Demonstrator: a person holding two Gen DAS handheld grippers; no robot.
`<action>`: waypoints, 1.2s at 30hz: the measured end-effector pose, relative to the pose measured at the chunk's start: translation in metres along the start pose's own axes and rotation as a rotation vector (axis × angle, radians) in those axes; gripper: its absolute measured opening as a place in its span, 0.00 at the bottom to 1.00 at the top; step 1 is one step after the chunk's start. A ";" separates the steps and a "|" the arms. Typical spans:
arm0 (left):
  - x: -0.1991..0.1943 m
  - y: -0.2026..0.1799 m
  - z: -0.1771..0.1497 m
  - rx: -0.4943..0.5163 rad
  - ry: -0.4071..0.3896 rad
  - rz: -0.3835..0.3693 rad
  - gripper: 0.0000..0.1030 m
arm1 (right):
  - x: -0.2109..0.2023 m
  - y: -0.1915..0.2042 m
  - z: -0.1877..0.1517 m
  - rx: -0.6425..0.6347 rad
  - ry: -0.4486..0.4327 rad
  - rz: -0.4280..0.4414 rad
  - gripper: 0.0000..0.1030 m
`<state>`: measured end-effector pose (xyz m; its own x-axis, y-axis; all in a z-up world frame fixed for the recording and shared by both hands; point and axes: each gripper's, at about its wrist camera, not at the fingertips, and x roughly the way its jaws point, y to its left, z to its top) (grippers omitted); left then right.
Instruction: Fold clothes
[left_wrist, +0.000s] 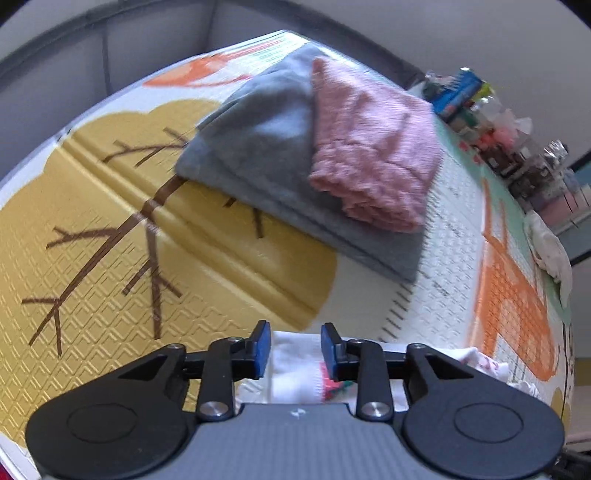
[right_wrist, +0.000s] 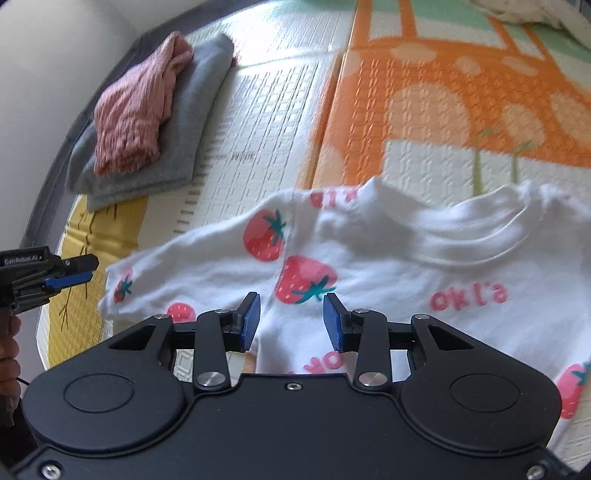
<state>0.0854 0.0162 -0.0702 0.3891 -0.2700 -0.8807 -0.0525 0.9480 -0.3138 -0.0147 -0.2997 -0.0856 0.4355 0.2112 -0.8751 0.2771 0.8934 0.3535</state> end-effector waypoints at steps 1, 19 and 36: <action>-0.002 -0.006 0.000 0.017 -0.003 0.006 0.39 | -0.005 -0.002 0.001 0.008 -0.008 0.008 0.38; -0.016 -0.114 -0.081 0.390 0.129 -0.109 0.55 | -0.079 -0.055 -0.063 0.006 -0.036 -0.121 0.66; 0.006 -0.150 -0.188 0.611 0.351 -0.116 0.58 | -0.112 -0.104 -0.142 0.065 0.004 -0.128 0.52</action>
<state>-0.0776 -0.1589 -0.0948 0.0365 -0.3160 -0.9481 0.5359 0.8070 -0.2483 -0.2137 -0.3601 -0.0713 0.3897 0.0991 -0.9156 0.3854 0.8854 0.2599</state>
